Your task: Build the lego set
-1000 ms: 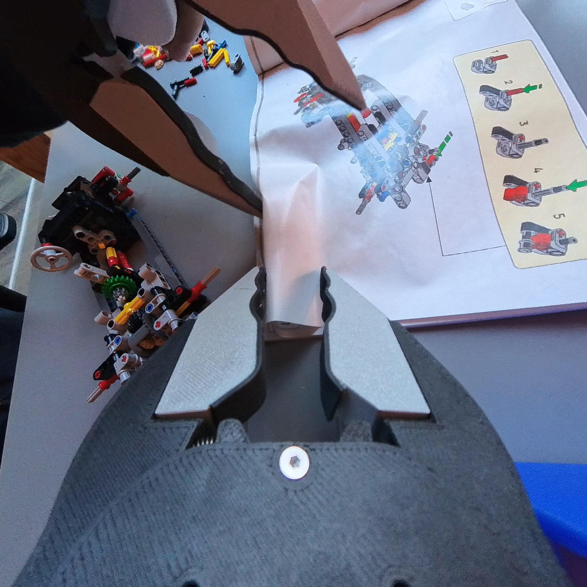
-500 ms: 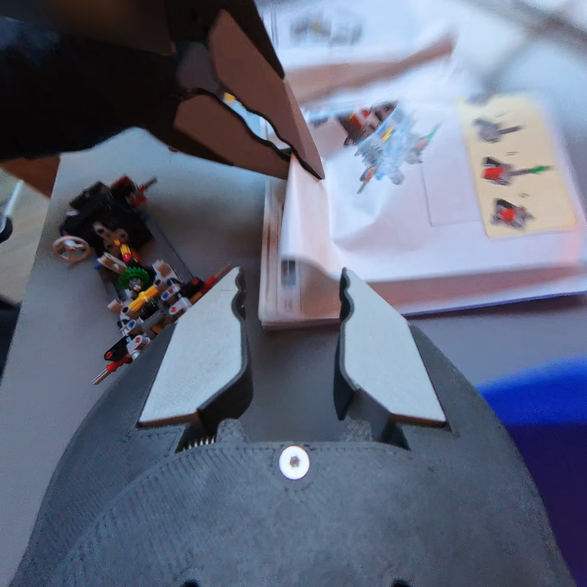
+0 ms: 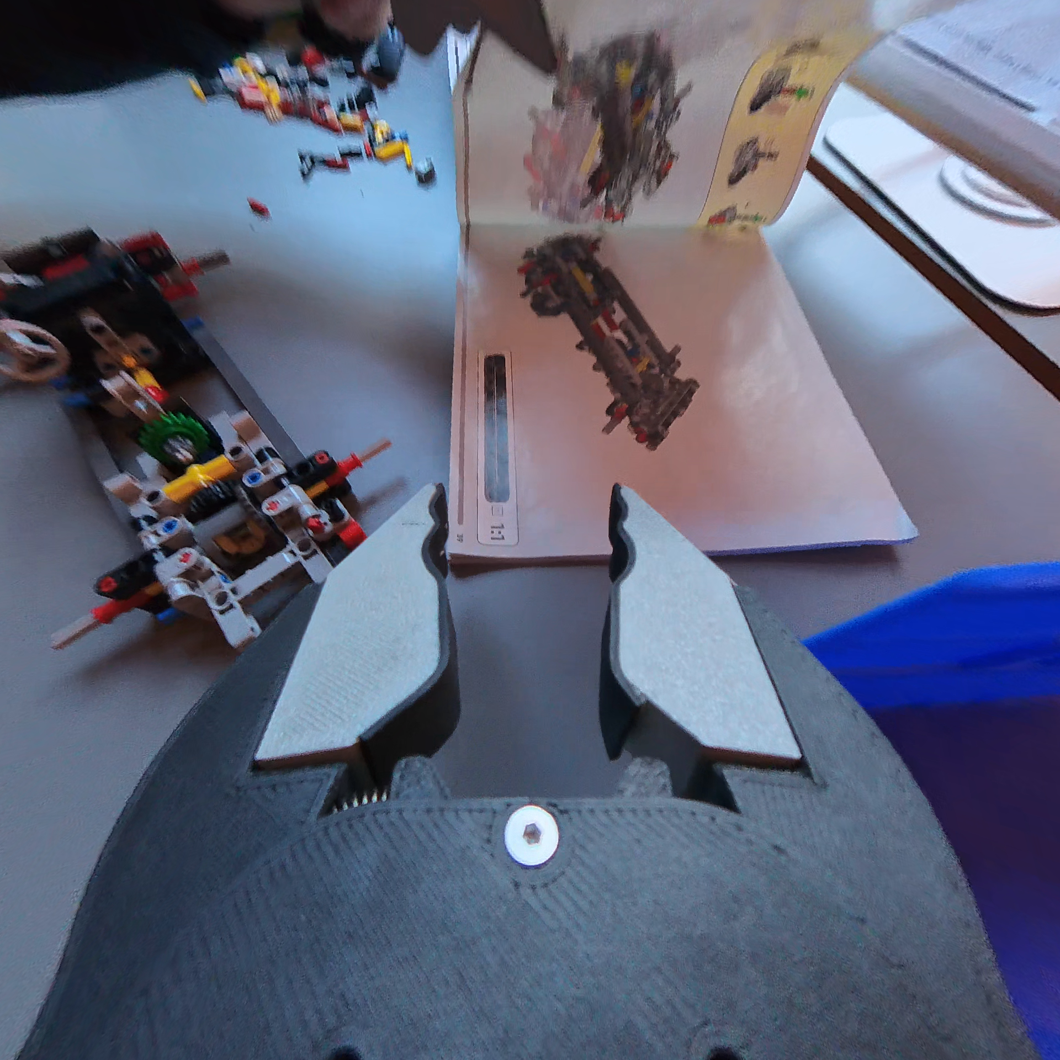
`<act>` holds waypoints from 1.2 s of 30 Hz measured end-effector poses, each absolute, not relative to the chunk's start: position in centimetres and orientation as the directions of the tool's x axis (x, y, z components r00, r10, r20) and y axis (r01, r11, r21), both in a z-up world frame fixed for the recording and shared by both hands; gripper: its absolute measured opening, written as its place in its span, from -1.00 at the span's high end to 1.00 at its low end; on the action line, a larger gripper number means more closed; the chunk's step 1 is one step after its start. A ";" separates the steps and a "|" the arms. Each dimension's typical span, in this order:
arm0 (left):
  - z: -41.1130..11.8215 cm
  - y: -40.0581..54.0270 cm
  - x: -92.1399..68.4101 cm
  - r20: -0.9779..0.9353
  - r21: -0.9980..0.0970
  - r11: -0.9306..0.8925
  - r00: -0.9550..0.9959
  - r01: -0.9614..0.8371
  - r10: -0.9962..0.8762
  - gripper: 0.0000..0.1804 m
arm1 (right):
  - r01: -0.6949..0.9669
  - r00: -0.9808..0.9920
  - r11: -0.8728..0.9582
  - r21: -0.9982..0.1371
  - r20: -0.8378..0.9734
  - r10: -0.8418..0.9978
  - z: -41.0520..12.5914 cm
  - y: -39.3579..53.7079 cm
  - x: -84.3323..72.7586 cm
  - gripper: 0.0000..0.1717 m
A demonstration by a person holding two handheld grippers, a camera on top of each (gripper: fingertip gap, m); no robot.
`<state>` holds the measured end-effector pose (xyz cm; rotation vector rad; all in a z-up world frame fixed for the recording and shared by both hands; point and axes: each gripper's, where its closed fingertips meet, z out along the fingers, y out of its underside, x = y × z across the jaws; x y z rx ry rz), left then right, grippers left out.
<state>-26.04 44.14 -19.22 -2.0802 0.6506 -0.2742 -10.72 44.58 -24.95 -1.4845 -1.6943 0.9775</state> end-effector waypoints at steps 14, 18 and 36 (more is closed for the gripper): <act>-22.5 42.4 -26.1 -0.501 -0.572 -0.371 0.669 -0.732 -0.549 1.00 | 0.546 -0.088 0.274 -0.792 0.271 0.959 -26.3 46.6 -10.2 0.43; -24.2 42.3 -22.7 -0.700 -0.352 -0.228 0.417 -0.908 -0.580 1.00 | 0.551 -0.086 0.283 -0.785 0.284 0.955 -26.5 46.9 -10.0 0.47; -24.7 42.5 -22.8 -0.687 -0.368 -0.249 0.443 -0.896 -0.577 1.00 | 0.581 -0.102 0.318 -0.750 0.321 0.942 -27.3 46.8 -10.2 0.47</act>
